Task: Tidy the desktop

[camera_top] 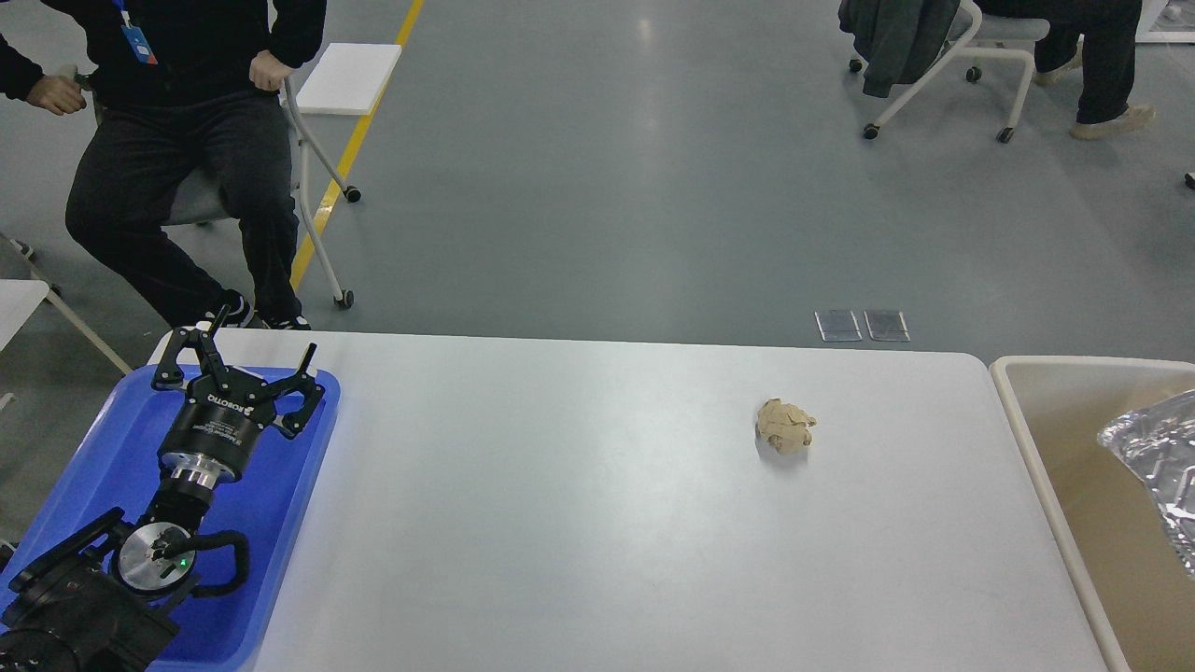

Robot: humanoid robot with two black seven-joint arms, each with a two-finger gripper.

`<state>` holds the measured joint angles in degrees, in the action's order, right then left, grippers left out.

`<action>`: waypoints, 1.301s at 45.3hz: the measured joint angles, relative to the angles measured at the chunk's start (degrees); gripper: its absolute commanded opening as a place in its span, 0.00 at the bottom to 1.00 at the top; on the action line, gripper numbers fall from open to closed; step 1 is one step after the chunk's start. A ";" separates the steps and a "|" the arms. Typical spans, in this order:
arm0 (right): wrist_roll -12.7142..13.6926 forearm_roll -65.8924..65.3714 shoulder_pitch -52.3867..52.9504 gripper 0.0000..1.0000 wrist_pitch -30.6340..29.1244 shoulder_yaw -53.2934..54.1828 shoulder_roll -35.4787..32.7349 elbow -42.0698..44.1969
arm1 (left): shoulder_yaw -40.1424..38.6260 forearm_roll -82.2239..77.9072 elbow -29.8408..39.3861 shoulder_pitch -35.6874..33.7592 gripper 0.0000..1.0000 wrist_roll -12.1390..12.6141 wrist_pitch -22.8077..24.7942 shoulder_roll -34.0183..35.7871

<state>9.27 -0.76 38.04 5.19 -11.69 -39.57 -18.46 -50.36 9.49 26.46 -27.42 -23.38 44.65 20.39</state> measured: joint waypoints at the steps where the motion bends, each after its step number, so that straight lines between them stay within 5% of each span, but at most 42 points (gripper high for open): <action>1: 0.00 -0.07 0.00 0.99 0.07 -0.01 -0.01 0.03 | 0.00 0.00 0.00 0.00 0.99 0.00 0.00 0.00; 25: -0.03 -2.17 2.33 0.99 -0.27 -1.14 -1.72 -3.99 | 0.00 0.00 0.00 0.00 0.99 0.00 0.00 0.00; 59: 0.81 -14.55 31.33 1.00 -1.57 -21.84 -19.57 -48.08 | 0.00 0.00 0.00 -0.06 0.99 0.03 0.00 -0.08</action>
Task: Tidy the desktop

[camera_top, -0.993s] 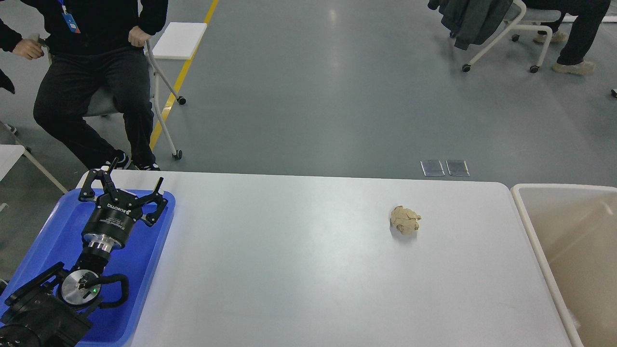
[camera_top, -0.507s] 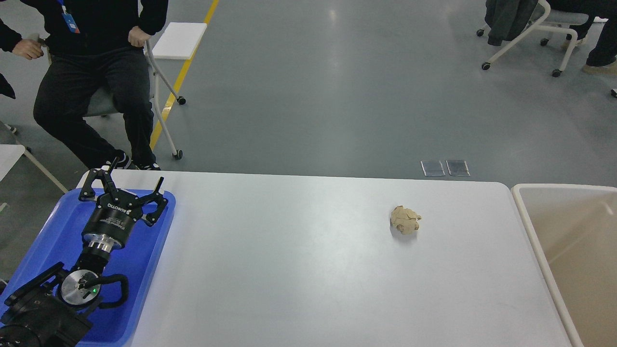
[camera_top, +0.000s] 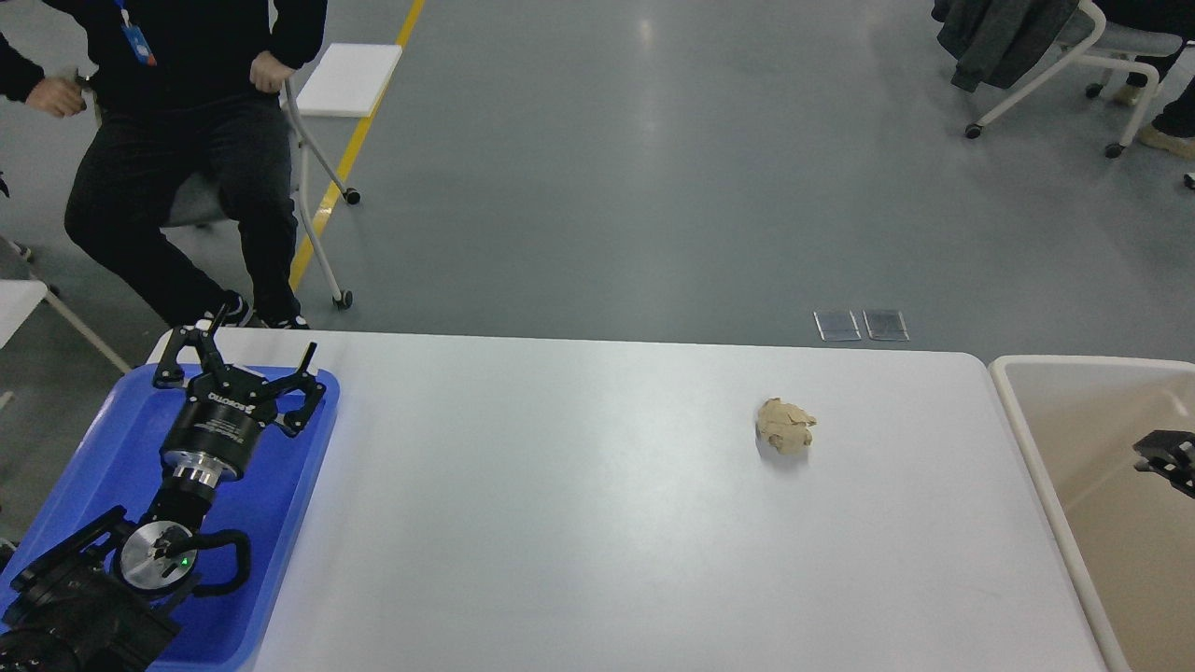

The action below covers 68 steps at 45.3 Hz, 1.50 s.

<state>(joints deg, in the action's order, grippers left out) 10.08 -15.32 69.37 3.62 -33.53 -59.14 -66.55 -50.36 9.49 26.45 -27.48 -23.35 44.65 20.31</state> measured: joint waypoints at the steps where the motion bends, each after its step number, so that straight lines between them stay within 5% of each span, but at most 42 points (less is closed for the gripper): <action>1: 0.24 -0.12 0.89 1.00 -0.25 -0.56 -0.17 -0.75 | 0.00 0.00 0.00 0.00 0.99 0.01 0.00 0.00; 17: 4.65 -0.78 15.94 1.00 -11.37 -9.99 -0.40 -9.64 | 0.00 0.00 0.00 -0.03 0.99 0.02 0.00 -0.01; 40: 5.39 1.12 43.79 1.00 -34.06 -33.11 15.81 -12.30 | 0.00 0.00 0.00 -0.03 0.99 0.05 0.00 -0.01; 53: 5.34 1.45 52.89 1.00 -44.49 -33.16 20.97 -15.21 | 0.00 0.00 0.01 -0.03 0.99 0.05 0.00 -0.01; 68: 5.30 2.05 56.97 1.00 -47.76 -25.56 24.67 -16.77 | 0.00 0.00 0.00 -0.03 0.99 0.05 0.00 0.00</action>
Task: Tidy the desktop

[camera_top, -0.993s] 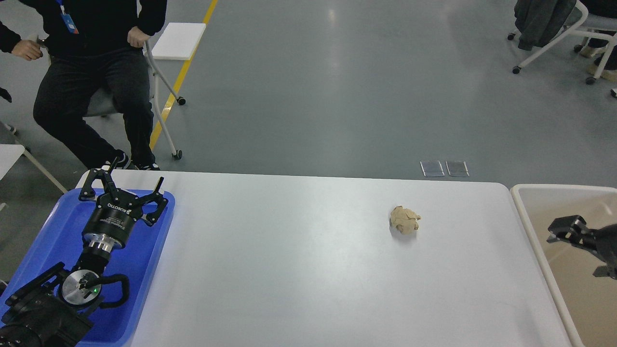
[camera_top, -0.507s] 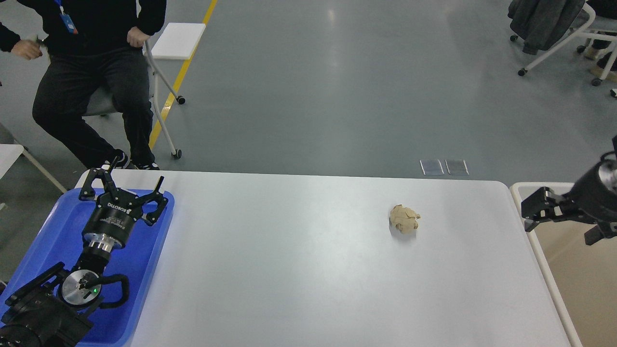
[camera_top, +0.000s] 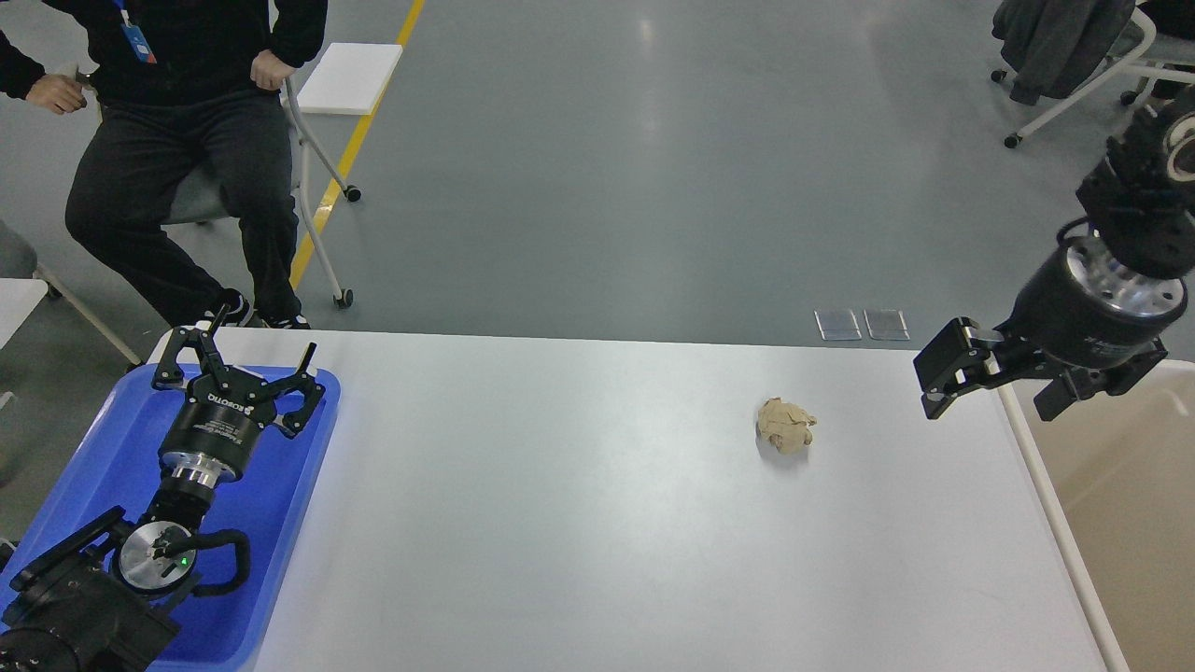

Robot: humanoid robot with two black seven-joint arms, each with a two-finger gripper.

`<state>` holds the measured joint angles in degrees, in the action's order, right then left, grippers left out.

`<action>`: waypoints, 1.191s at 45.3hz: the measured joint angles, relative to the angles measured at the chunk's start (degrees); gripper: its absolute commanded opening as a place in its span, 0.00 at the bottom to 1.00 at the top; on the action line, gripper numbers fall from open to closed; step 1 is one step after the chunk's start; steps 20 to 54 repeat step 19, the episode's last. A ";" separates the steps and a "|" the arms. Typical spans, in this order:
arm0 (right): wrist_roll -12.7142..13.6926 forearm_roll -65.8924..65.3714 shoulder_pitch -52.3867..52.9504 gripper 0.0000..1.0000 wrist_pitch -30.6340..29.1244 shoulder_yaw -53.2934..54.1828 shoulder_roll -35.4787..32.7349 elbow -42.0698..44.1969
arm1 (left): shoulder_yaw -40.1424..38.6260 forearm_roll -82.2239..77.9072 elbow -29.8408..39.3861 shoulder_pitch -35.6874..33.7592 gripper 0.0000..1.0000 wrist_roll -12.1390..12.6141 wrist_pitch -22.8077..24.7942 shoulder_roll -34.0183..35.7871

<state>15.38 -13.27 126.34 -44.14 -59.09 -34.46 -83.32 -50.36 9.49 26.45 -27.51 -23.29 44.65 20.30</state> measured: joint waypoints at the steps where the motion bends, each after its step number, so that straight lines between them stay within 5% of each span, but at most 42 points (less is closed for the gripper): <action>1: 0.01 0.06 0.09 1.00 -0.06 0.29 0.08 0.00 | 0.00 0.00 0.00 0.00 0.99 0.00 0.00 0.00; 54: 0.00 0.61 2.54 1.00 -0.74 1.90 1.10 -0.29 | 0.00 0.00 0.00 0.00 0.99 0.00 0.00 0.00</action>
